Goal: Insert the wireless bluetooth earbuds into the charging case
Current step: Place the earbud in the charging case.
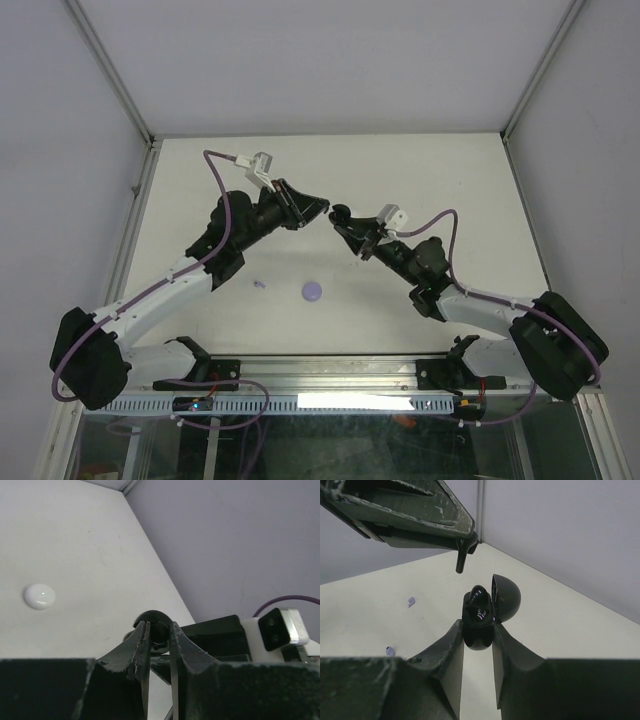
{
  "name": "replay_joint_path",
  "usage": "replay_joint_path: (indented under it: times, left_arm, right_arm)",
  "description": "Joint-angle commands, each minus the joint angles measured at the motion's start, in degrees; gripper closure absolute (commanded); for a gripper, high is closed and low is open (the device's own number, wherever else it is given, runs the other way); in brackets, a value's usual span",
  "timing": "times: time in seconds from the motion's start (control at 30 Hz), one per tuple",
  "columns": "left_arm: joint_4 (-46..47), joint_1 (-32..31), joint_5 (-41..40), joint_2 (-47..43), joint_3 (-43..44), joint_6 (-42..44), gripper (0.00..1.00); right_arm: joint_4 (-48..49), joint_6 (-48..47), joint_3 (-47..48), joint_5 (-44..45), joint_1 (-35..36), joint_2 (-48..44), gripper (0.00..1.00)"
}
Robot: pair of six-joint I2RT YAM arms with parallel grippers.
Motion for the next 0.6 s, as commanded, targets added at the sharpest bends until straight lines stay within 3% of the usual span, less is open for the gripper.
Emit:
replay_joint_path:
  times: [0.0, 0.57]
  left_arm:
    - [10.46, -3.43, -3.42, -1.98, -0.34, -4.21, 0.94]
    - [14.82, -9.06, -8.69, 2.22, -1.48, -2.51, 0.94]
  right_arm:
    - [6.98, -0.58, 2.96, 1.4, 0.29, 0.75, 1.0]
    - [9.97, 0.65, 2.17, 2.26, 0.32, 0.69, 1.0]
